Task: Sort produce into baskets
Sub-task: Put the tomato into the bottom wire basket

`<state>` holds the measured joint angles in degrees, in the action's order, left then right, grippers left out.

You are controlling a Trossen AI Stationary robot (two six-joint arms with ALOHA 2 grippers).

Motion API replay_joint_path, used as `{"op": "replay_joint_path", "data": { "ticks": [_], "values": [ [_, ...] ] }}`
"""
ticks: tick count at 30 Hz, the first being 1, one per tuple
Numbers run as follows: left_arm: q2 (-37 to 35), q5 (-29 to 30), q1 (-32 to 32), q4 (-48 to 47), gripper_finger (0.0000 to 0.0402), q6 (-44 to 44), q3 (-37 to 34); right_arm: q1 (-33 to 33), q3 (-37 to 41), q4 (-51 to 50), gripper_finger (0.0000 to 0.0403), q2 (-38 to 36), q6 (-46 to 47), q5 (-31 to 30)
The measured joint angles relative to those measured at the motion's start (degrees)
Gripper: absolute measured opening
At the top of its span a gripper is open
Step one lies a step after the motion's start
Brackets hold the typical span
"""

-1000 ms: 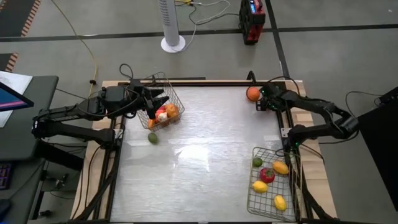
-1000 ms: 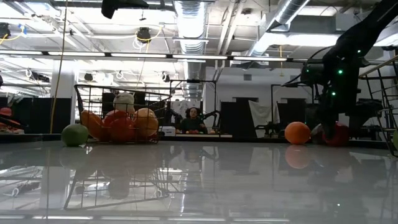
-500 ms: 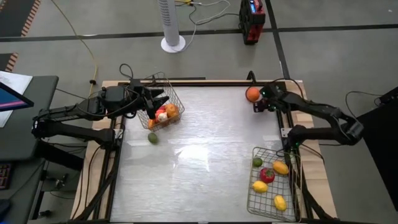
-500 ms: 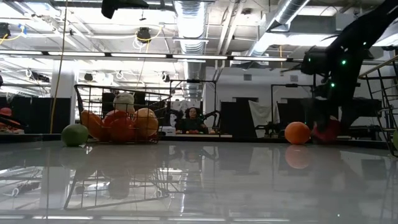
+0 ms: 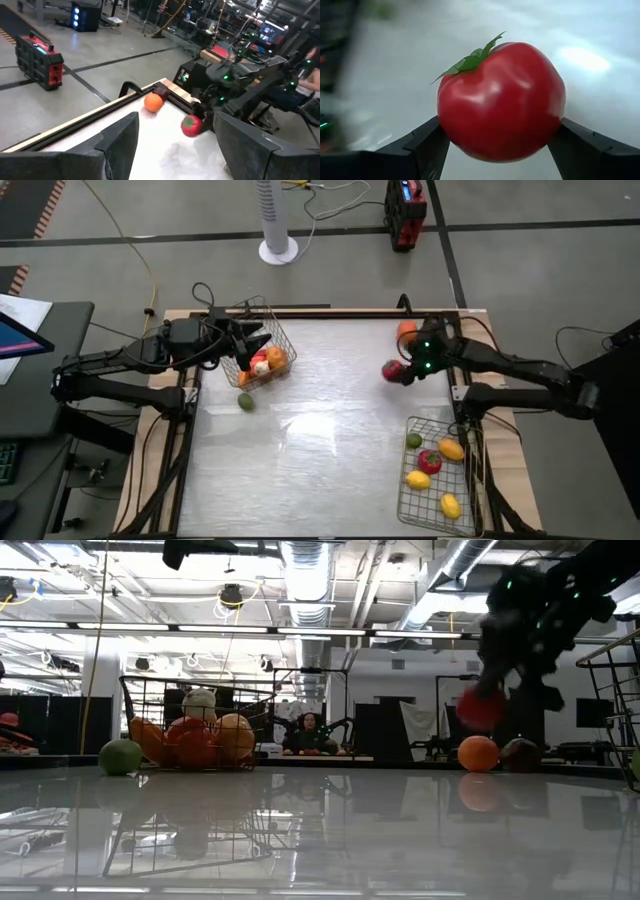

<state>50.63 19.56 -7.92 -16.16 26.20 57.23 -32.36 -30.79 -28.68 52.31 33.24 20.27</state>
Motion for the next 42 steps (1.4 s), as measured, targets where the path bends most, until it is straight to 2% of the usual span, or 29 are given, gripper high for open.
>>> {"op": "replay_joint_path", "data": {
  "ticks": [7, 11, 15, 21, 31, 36, 39, 42],
  "values": [
    [0.00, 0.76, -0.04, -0.31, 0.0245, -1.63, 0.00, 7.82, -0.10, 12.29, 0.0323, -6.04, 12.04, 25.03],
    [0.00, 0.89, -0.04, -0.31, 0.0245, -1.70, 0.00, 12.55, -1.55, 11.21, 0.0323, -8.33, 20.68, 37.07],
    [0.00, 0.80, -0.04, -0.67, 0.0245, -1.73, 0.00, 17.79, -4.06, 3.24, 0.0323, -9.84, 27.85, 46.53],
    [0.00, 0.80, -0.04, -1.27, 0.0245, -1.73, 0.00, 25.71, -7.60, -10.82, 0.0323, -10.47, 27.86, 47.43],
    [0.00, 0.72, -0.04, -1.25, 0.0245, -1.81, 0.00, 33.87, -8.70, -30.97, 0.0326, -10.35, 28.79, 45.55],
    [0.00, 0.67, -0.04, -1.22, 0.0245, -3.15, 0.00, 36.62, -8.70, -43.21, 0.0361, -10.35, 30.55, 43.91],
    [0.00, 0.17, -0.04, -1.22, 0.0245, -3.06, 0.00, 37.41, -8.70, -45.92, 0.0390, -10.35, 30.83, 43.91],
    [0.00, -0.77, 0.01, -1.26, 0.0245, -3.02, 0.00, 37.73, -8.70, -45.90, 0.0392, -10.35, 30.83, 43.91]
  ]
}}
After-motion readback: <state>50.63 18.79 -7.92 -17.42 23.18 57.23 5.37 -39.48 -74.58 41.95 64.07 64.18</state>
